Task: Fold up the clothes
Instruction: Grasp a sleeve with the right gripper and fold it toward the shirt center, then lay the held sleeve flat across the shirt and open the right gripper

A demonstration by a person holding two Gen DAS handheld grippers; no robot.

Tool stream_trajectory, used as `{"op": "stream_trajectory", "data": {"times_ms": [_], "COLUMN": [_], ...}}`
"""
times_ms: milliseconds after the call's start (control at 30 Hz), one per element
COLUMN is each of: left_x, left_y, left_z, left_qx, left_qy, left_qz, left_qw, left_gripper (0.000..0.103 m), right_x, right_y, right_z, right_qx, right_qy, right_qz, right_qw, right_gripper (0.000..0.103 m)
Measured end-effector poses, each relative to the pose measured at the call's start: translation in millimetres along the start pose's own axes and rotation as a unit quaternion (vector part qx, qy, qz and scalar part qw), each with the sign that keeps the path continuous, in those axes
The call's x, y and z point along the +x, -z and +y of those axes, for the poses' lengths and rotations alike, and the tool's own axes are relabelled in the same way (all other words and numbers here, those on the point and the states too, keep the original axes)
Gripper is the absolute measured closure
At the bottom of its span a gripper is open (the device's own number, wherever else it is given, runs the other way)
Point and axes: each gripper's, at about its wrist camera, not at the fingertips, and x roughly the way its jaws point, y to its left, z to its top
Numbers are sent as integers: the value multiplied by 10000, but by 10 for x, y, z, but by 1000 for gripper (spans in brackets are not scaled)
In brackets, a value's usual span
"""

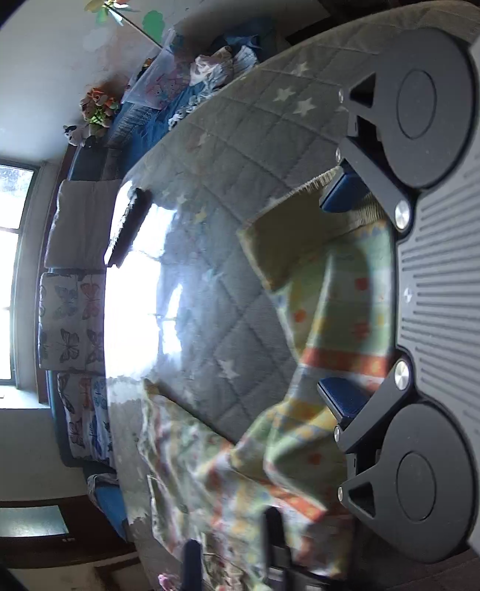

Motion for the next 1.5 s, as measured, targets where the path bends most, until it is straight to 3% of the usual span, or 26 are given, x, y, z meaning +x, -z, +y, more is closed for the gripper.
{"op": "stream_trajectory", "data": {"times_ms": [233, 433, 600, 767, 900, 1167, 1500], "left_x": [205, 249, 241, 229, 220, 223, 188], "left_y": [-86, 50, 160, 220, 250, 273, 309], "left_z": [-58, -192, -291, -284, -264, -255, -212], "left_qx": [-85, 172, 356, 333, 289, 208, 139], "left_qy": [-93, 41, 151, 198, 241, 321, 356], "left_qz": [153, 305, 383, 424, 427, 416, 388], "left_qw": [9998, 9994, 9985, 9984, 9984, 9984, 9985], "left_gripper": [1, 1, 1, 1, 0, 0, 0], "right_x": [-121, -306, -119, 174, 378, 590, 404], "right_y": [129, -119, -334, -348, -346, -546, -299], "right_z": [-39, -135, -167, -179, -171, -324, -356], "right_qx": [138, 338, 455, 756, 771, 1113, 1274], "right_qy": [-47, -151, -542, -1146, -997, -774, -366], "right_qz": [5, -573, -615, -278, -121, -283, -520], "right_qw": [9999, 9977, 9956, 9901, 9920, 9904, 9898], "right_gripper": [5, 5, 6, 6, 5, 5, 5]}}
